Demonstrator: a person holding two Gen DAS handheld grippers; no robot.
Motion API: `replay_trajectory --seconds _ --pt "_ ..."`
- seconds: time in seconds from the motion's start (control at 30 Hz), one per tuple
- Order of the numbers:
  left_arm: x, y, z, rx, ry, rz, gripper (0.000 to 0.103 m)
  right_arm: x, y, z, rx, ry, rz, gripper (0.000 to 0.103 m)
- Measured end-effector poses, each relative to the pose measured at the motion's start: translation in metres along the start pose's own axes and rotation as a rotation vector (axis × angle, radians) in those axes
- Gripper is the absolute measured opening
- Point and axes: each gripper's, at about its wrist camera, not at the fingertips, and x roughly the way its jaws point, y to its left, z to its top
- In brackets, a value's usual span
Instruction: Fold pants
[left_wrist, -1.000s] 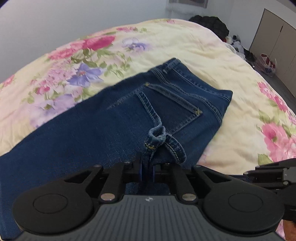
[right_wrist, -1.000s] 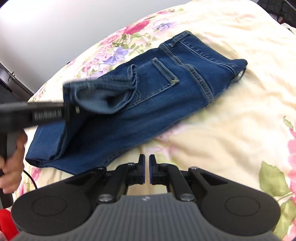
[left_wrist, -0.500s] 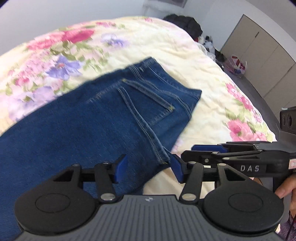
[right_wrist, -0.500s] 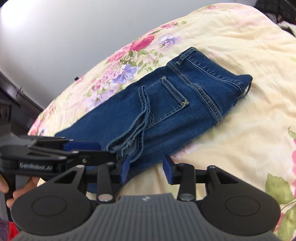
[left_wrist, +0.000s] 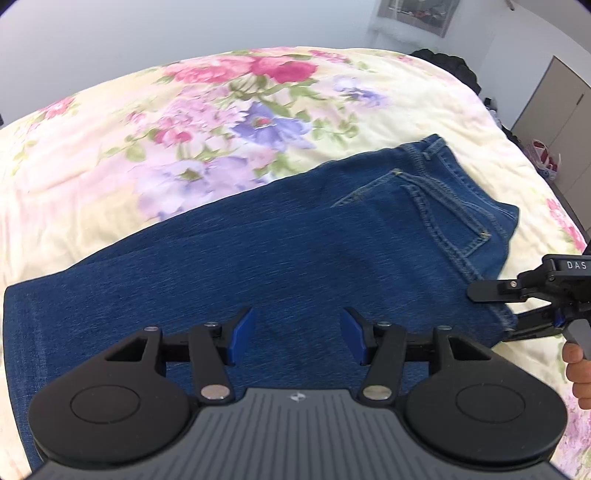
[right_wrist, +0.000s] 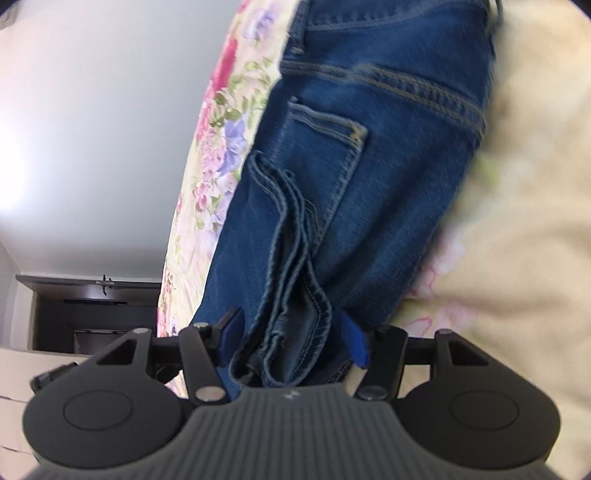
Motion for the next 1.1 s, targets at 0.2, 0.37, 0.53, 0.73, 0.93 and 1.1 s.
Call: replay_trajectory --seconds 0.2,0.37,0.53,0.73,0.93,1.1 --pt "0.005 0.029 -0.002 -0.074 -0.008 -0.007 0.063 0.015 -0.001 0.004 0.036 -0.002 0.062 0.047" --pt "0.001 0.047 -0.006 -0.130 -0.015 -0.015 0.063 0.012 0.002 0.011 0.071 -0.045 0.095 0.030" --pt "-0.012 0.060 -0.014 -0.164 -0.021 -0.003 0.063 0.010 0.031 0.009 -0.031 -0.077 0.018 0.006" --pt "-0.040 0.076 -0.024 -0.204 -0.053 0.006 0.063 0.007 0.086 -0.008 -0.248 -0.151 -0.127 0.004" --pt "-0.071 0.091 -0.029 -0.223 -0.096 0.016 0.063 -0.006 0.127 -0.022 -0.359 -0.180 -0.184 0.004" --pt "-0.092 0.100 -0.033 -0.220 -0.131 0.034 0.063 -0.014 0.175 -0.028 -0.498 -0.204 -0.233 0.003"
